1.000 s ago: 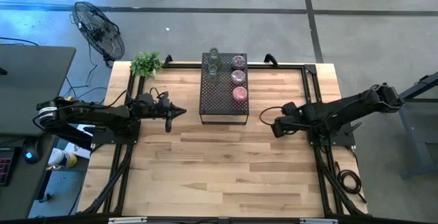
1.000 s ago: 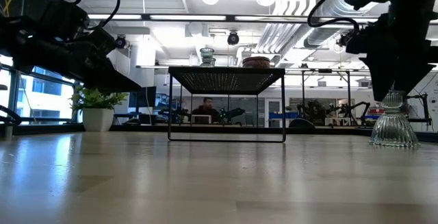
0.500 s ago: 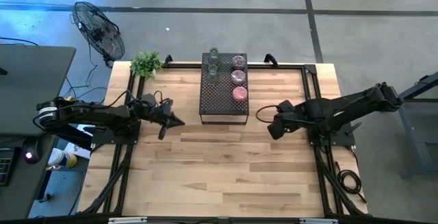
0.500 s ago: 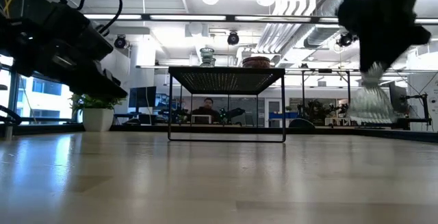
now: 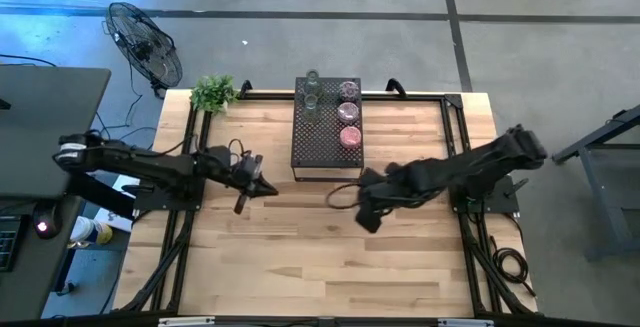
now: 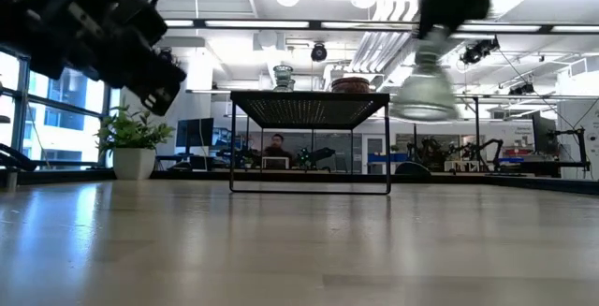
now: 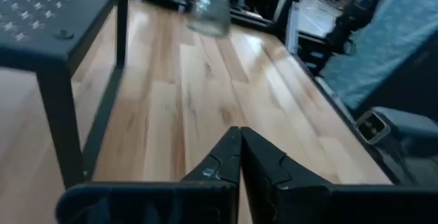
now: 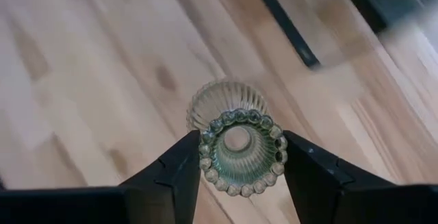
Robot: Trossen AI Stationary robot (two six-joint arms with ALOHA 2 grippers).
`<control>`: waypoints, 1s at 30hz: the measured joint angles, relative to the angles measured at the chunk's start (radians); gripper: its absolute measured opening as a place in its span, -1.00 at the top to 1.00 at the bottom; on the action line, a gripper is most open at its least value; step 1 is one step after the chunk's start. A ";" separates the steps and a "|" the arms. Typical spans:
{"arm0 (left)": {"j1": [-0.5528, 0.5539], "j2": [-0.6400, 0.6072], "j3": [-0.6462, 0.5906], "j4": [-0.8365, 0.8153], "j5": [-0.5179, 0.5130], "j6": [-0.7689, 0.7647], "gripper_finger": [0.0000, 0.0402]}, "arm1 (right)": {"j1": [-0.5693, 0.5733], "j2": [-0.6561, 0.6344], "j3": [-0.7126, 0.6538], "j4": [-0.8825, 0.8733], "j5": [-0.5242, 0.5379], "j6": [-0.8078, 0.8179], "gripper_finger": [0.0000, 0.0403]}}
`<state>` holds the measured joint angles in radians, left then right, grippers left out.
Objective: Stock candles and vases on shelf
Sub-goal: Put the green vase on the shelf aligned with the other green vases
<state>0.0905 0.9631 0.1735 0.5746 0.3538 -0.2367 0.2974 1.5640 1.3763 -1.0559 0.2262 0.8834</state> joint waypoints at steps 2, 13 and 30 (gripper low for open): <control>-0.056 0.012 0.023 -0.001 -0.078 -0.021 0.98 | -0.011 0.058 0.067 0.022 -0.012 -0.074 0.17; -0.243 0.254 0.247 0.008 -0.252 -0.084 0.28 | -0.043 0.281 0.352 0.035 -0.078 -0.371 0.16; -0.251 0.602 0.506 0.147 -0.151 -0.042 -0.24 | -0.042 0.314 0.398 0.139 -0.078 -0.524 0.15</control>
<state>-0.1605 1.5648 0.6794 0.7211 0.2027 -0.2790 0.2554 1.8778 1.7744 -0.9173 0.1479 0.3596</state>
